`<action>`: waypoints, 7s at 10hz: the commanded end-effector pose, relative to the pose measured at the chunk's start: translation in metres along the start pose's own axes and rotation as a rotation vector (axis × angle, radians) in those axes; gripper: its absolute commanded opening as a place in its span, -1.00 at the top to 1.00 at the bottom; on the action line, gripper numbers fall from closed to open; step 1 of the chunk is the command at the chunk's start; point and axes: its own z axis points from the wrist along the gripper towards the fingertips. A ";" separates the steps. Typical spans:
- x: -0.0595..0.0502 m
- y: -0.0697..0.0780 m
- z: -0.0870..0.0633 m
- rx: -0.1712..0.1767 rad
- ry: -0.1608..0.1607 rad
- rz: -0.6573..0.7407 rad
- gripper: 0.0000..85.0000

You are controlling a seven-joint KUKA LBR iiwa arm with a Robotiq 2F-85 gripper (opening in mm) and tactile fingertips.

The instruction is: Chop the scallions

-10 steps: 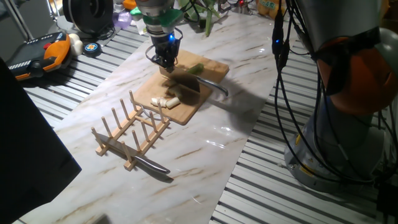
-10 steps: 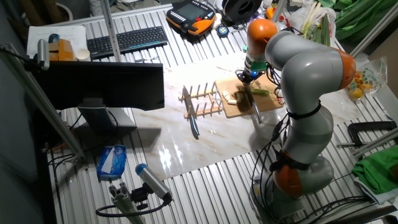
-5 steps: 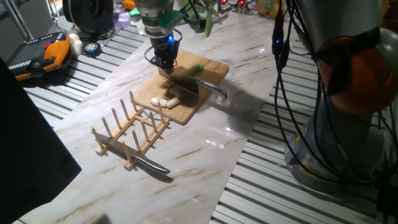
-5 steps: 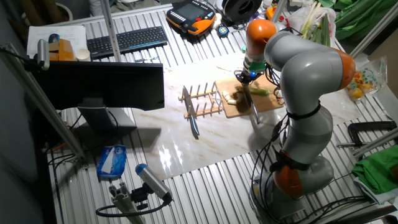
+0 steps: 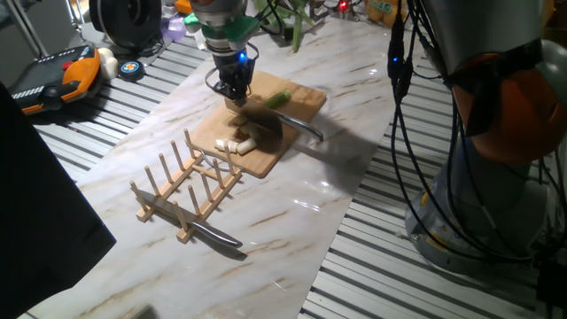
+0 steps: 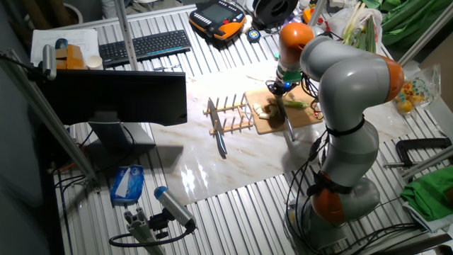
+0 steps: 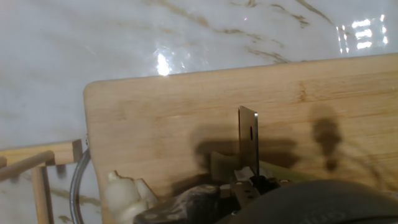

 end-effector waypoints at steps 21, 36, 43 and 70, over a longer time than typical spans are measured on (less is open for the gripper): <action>0.022 -0.006 0.007 -0.003 -0.019 -0.007 0.47; 0.062 -0.003 0.012 0.017 -0.033 0.004 0.25; 0.078 -0.004 0.013 0.014 -0.039 0.018 0.24; 0.024 -0.036 -0.017 0.003 -0.026 0.058 0.98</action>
